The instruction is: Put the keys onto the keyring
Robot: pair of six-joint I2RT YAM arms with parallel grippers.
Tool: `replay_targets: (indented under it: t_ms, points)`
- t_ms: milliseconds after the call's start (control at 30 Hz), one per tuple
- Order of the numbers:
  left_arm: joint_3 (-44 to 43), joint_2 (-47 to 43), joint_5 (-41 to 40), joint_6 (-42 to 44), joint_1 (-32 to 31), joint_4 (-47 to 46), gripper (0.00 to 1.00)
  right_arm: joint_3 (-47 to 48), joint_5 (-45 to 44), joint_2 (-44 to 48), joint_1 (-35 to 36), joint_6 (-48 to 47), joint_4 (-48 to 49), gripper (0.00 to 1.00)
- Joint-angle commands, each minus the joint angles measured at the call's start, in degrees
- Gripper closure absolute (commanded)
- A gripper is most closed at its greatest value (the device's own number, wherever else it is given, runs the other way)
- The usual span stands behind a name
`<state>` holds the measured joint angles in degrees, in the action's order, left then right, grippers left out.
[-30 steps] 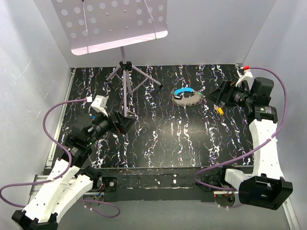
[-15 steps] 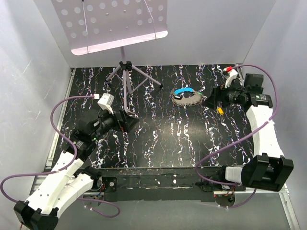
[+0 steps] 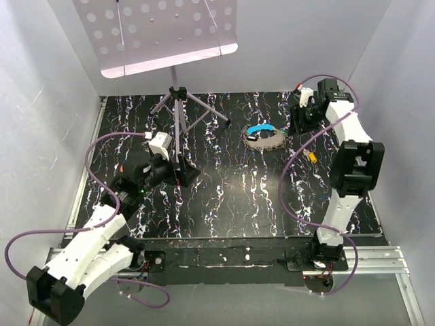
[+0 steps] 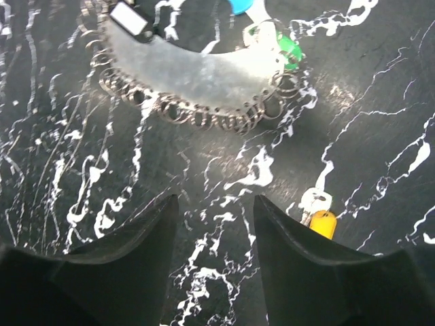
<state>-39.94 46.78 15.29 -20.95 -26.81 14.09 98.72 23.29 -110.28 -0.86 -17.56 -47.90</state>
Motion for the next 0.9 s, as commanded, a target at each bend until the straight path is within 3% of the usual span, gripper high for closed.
replay_targets:
  t_ms: [0, 100, 367, 867]
  points:
    - [0.7, 1.6, -1.0, 3.5, -0.1, -4.6, 0.00, 9.1, -3.9, -7.4, -0.2, -0.9, -6.6, 0.46]
    - [1.2, 3.9, 0.9, 4.0, -0.1, -7.7, 0.00, 11.8, -1.7, -11.1, 0.2, -0.7, -8.2, 0.51]
    - [0.0, 9.9, 3.9, 5.0, -0.1, -10.5, 0.00, 13.9, -2.0, -16.1, 0.9, -0.5, -9.1, 0.52]
    - [-0.5, 11.3, 4.6, 3.7, -0.1, -10.4, 0.00, 21.7, 2.0, -24.4, 0.9, 0.5, -12.2, 0.66]
